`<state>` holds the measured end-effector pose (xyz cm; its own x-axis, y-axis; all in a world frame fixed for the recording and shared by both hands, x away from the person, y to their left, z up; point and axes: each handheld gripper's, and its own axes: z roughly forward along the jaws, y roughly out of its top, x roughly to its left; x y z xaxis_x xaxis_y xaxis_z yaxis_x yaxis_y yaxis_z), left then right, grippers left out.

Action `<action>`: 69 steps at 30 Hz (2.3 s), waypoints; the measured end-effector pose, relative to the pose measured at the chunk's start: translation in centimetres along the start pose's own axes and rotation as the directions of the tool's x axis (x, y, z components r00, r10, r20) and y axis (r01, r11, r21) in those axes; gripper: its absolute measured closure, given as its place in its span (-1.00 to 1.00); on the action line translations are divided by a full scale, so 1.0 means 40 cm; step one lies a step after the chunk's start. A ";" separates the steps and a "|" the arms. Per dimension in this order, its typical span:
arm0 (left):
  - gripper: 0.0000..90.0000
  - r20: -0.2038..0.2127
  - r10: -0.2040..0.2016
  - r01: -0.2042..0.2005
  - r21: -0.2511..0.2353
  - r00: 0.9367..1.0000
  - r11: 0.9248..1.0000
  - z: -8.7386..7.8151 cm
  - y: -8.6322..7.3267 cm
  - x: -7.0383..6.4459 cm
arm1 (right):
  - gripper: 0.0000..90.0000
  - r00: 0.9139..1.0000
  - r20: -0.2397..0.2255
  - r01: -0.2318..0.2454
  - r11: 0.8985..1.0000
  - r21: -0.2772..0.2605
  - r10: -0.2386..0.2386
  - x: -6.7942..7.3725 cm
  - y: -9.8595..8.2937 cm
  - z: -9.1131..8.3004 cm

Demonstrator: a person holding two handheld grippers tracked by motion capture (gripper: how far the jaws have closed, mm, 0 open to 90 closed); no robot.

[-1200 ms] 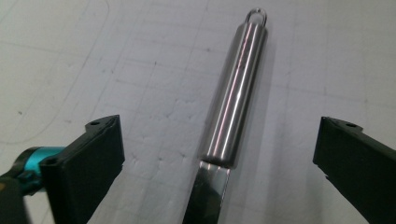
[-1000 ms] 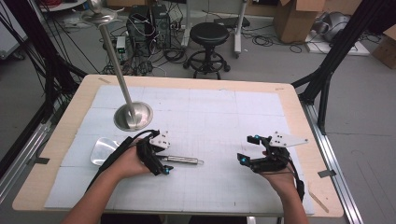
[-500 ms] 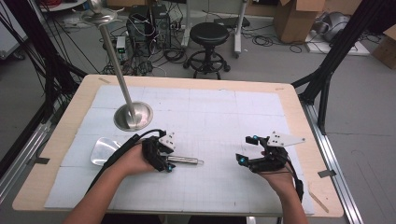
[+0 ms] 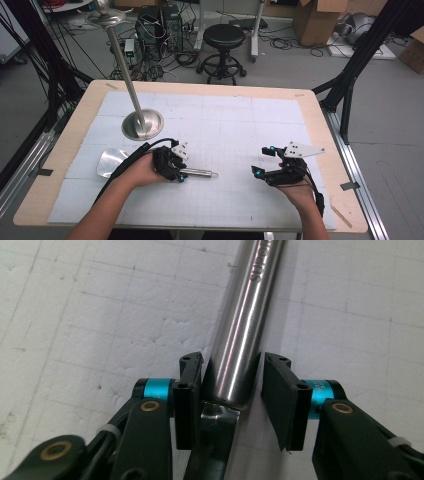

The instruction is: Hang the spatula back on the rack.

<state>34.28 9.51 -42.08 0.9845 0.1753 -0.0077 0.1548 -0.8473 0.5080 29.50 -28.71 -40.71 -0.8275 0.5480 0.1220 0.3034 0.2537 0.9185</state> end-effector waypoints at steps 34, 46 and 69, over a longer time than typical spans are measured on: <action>0.54 -0.081 0.015 -0.026 -0.141 0.997 0.990 -0.104 -0.011 -0.020 | -0.61 1.000 0.008 -0.022 1.000 0.006 0.022 -0.005 -0.006 -0.001; 0.54 -0.151 -0.075 0.005 -0.416 0.986 0.909 -0.299 -0.080 -0.026 | -0.61 1.000 0.010 -0.022 1.000 0.009 0.022 -0.001 -0.006 0.000; 0.54 -0.218 -0.239 0.027 -0.682 0.946 0.731 -0.514 -0.149 -0.003 | -0.61 1.000 0.008 -0.021 1.000 0.008 0.021 0.002 -0.007 0.004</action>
<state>31.56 24.83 -27.39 0.8764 0.4780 0.0593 0.0838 -0.2726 0.9585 29.40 -28.61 -41.02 -0.8170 0.5598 0.1384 0.3248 0.2484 0.9126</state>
